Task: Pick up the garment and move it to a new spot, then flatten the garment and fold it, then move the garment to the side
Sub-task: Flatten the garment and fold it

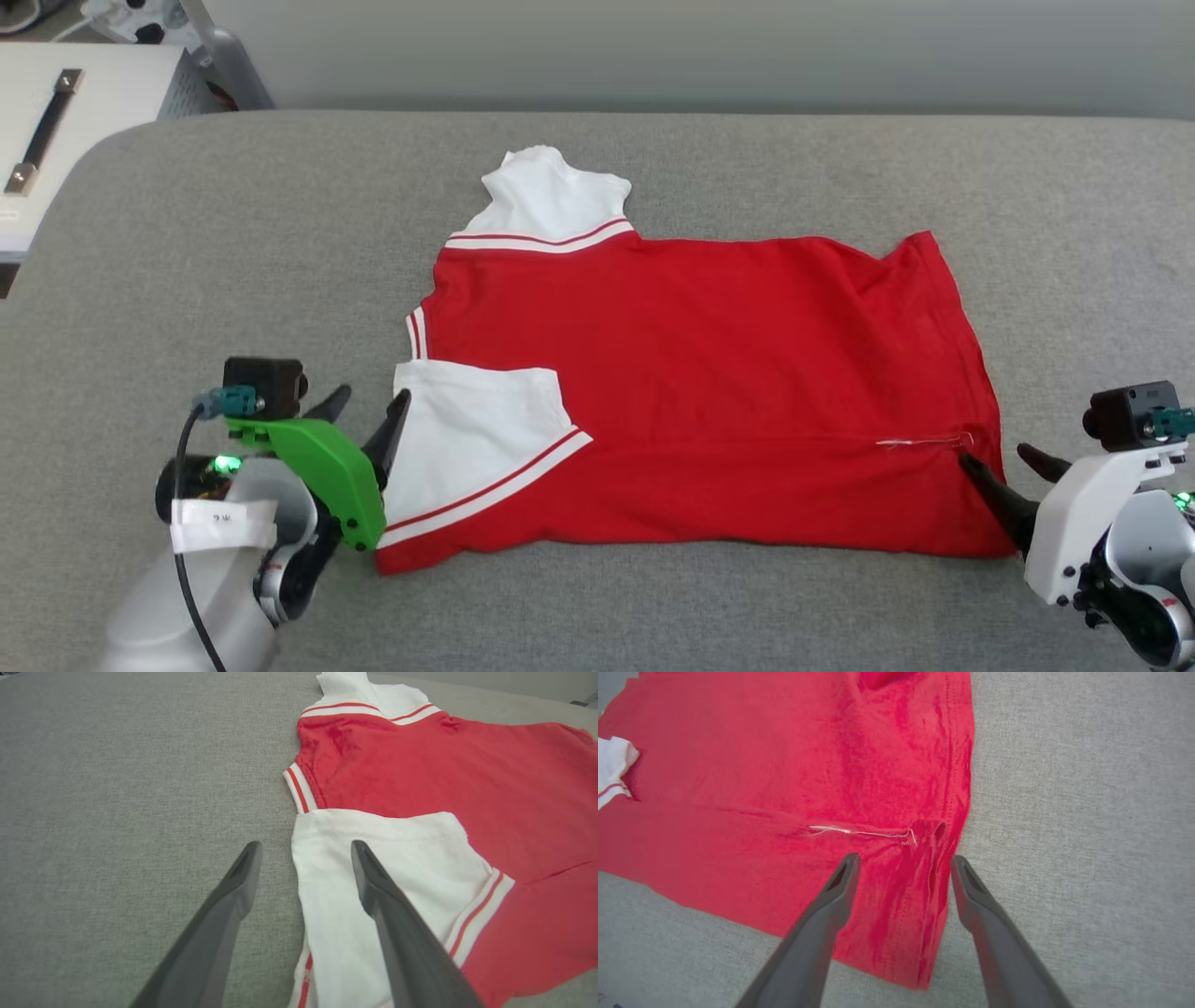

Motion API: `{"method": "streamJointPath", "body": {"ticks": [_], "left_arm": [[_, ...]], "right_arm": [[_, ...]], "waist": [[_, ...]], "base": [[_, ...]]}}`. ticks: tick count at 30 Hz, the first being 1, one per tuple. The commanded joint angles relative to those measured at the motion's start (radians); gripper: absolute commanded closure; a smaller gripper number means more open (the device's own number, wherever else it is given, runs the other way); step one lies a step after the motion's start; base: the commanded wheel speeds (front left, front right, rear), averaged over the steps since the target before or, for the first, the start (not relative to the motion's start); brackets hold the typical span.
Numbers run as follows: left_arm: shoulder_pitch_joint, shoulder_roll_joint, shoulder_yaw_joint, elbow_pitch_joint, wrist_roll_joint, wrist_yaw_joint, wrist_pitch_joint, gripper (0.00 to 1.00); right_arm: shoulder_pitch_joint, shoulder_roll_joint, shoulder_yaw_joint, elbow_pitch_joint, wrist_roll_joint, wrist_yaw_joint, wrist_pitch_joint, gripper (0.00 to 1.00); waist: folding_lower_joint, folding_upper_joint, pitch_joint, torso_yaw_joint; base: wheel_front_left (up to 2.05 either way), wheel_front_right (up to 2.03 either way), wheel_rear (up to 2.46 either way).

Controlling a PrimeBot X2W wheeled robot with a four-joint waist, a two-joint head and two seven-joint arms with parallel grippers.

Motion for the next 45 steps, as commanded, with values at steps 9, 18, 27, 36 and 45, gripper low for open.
{"method": "streamJointPath", "body": {"ticks": [9, 18, 27, 36, 45], "left_arm": [[0.230, 0.039, 0.037, -0.253, -0.131, 0.218, 0.198, 0.00], [0.350, 0.127, 0.034, -0.484, -0.131, 0.388, 0.305, 0.00], [0.341, 0.126, 0.032, -0.465, -0.107, 0.430, 0.299, 0.00], [0.310, 0.096, 0.014, -0.378, -0.116, 0.408, 0.318, 0.00], [0.299, 0.067, 0.010, -0.333, -0.152, 0.323, 0.306, 1.00]], "right_arm": [[0.151, 0.092, -0.139, -0.173, -0.127, -0.001, 0.156, 0.00], [0.223, 0.186, -0.233, -0.334, -0.229, -0.001, 0.316, 0.00], [0.209, 0.219, -0.250, -0.380, -0.250, -0.001, 0.332, 0.00], [0.191, 0.221, -0.257, -0.374, -0.250, -0.001, 0.315, 0.00], [0.198, 0.210, -0.284, -0.339, -0.280, -0.001, 0.304, 0.00]], "waist": [[0.0000, -0.0001, -0.088, 0.006], [0.0000, -0.0001, -0.044, -0.016], [0.0000, -0.0001, 0.024, -0.045], [0.0000, -0.0001, 0.071, -0.054], [0.0000, -0.0001, 0.034, -0.030]], "base": [[0.00, 0.00, 0.00], [0.00, 0.00, 0.00], [0.00, 0.00, 0.00], [0.00, 0.00, 0.00], [0.00, 0.00, 0.00]]}}
